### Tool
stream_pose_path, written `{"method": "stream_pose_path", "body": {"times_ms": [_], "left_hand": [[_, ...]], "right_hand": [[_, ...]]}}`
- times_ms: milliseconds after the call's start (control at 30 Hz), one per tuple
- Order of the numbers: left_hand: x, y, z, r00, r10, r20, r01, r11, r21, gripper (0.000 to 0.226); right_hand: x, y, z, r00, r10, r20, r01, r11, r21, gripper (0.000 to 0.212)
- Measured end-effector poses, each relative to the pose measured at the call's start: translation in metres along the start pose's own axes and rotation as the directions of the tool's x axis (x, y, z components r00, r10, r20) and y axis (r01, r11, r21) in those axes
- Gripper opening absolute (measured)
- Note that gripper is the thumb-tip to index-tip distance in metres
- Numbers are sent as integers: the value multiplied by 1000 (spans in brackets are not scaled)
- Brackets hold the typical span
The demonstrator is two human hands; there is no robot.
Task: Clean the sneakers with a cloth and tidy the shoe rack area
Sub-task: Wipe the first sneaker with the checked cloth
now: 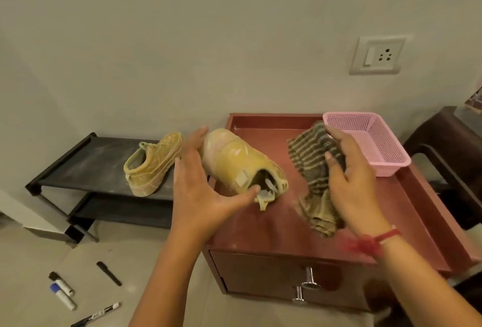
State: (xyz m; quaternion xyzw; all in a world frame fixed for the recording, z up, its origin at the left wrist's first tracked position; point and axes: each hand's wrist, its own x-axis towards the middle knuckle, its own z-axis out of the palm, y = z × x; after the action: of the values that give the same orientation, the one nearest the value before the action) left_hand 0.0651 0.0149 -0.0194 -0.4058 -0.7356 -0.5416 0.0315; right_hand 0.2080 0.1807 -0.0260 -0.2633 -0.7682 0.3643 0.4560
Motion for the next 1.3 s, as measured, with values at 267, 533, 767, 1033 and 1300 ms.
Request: {"method": "stream_pose_path", "body": {"times_ms": [267,533,767,1033,1300], "left_hand": [[-3,-5,7,978,198,64,-200,979,31,117],[-3,1,13,963,260,76,-262,965,12,121],[-3,-3,12,965,253,62,-254,967,6,123],[-5,-9,7,964,259,55,-260,965,18,121],[-6,-13,6,968,249,28,-250,968,38,123]], "right_hand": [[-29,-63,14,790,-434,433,556,804,-211,49],[-25,-69,19,805,-424,416,567,756,-326,48],[-19,-63,28,840,-392,376,513,800,-312,48],[-40,-60,32,863,-366,349,422,901,-98,49],[-43,-48,34,881,-347,322,359,933,24,49]]}}
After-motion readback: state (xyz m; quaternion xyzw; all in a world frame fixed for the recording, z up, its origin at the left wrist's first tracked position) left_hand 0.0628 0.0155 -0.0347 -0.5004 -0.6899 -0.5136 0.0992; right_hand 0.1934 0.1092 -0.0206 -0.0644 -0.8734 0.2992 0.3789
